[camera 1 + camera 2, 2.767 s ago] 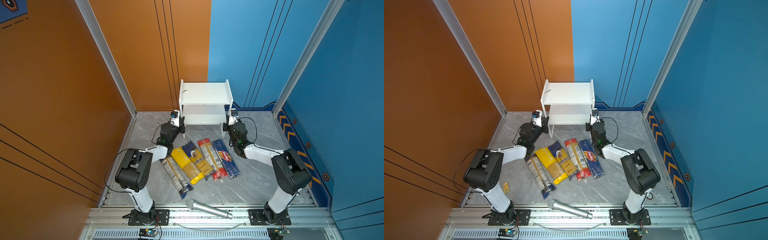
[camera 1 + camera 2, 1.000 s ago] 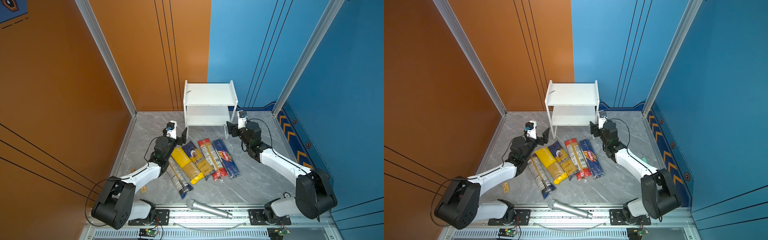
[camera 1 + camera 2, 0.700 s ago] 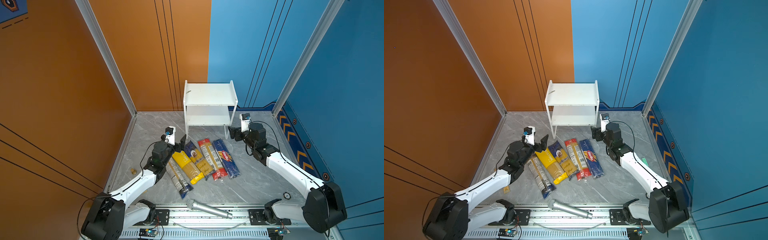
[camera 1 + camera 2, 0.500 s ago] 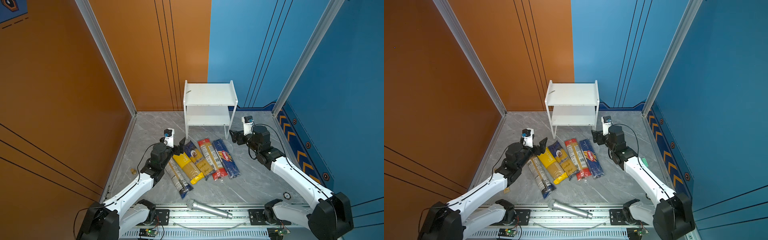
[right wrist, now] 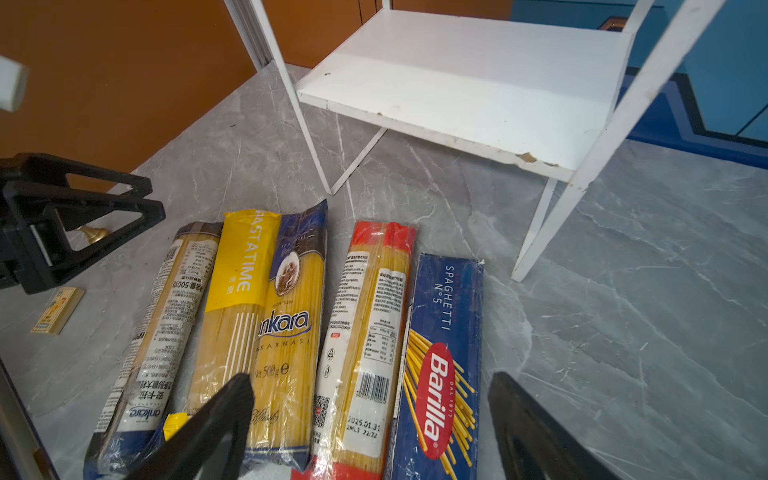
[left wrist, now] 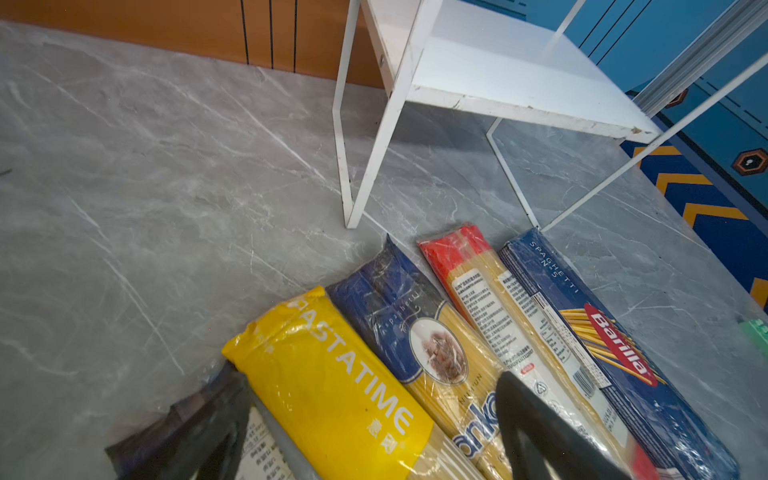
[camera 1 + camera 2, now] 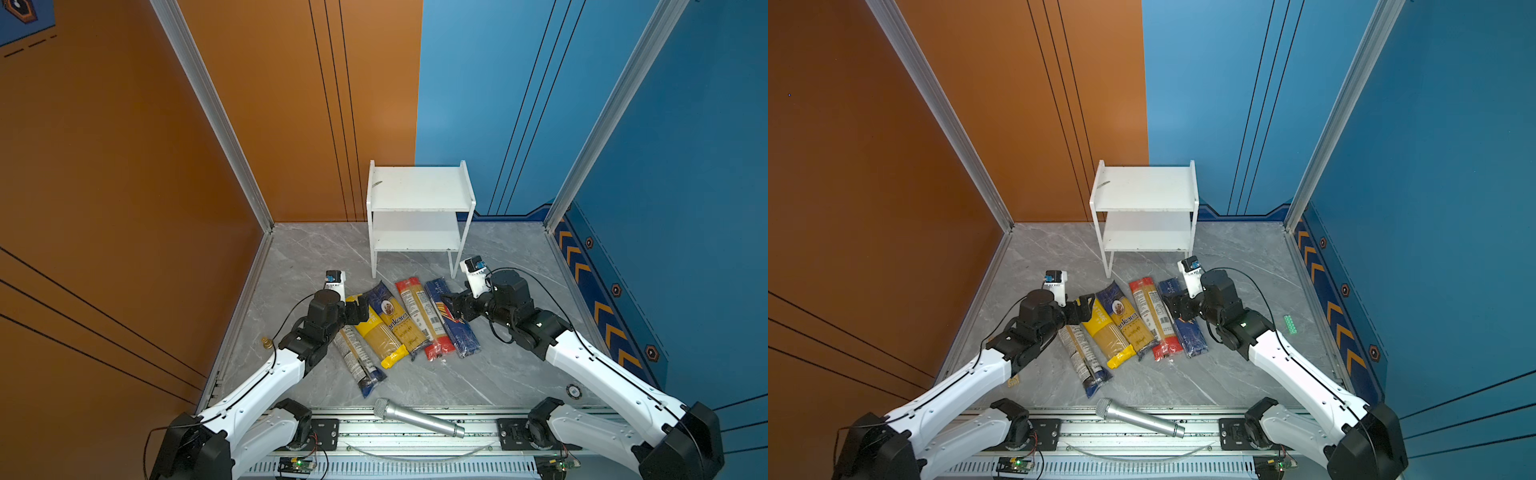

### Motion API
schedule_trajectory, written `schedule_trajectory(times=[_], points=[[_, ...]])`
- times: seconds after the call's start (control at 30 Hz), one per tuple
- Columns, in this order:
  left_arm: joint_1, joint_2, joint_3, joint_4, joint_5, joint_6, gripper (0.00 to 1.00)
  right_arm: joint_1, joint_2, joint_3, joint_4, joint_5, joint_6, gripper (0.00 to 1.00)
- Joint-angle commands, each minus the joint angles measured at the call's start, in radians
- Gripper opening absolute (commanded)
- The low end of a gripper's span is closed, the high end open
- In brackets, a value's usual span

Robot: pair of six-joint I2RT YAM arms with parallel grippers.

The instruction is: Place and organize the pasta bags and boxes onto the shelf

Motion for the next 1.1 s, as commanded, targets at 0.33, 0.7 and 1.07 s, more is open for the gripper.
schedule_trajectory(times=[0.33,0.7,1.07], points=[[-0.026,0.000,0.069,-0.310,0.060,-0.202,0.98,0.161,0.101,-0.009,-0.037,-0.046,0.014,0.84],[-0.023,-0.046,0.114,-0.560,0.086,-0.318,0.98,0.226,0.220,0.019,0.027,-0.026,0.014,0.84],[-0.009,0.009,0.136,-0.815,0.018,-0.612,0.98,0.225,0.281,0.055,0.032,-0.022,-0.007,0.84]])
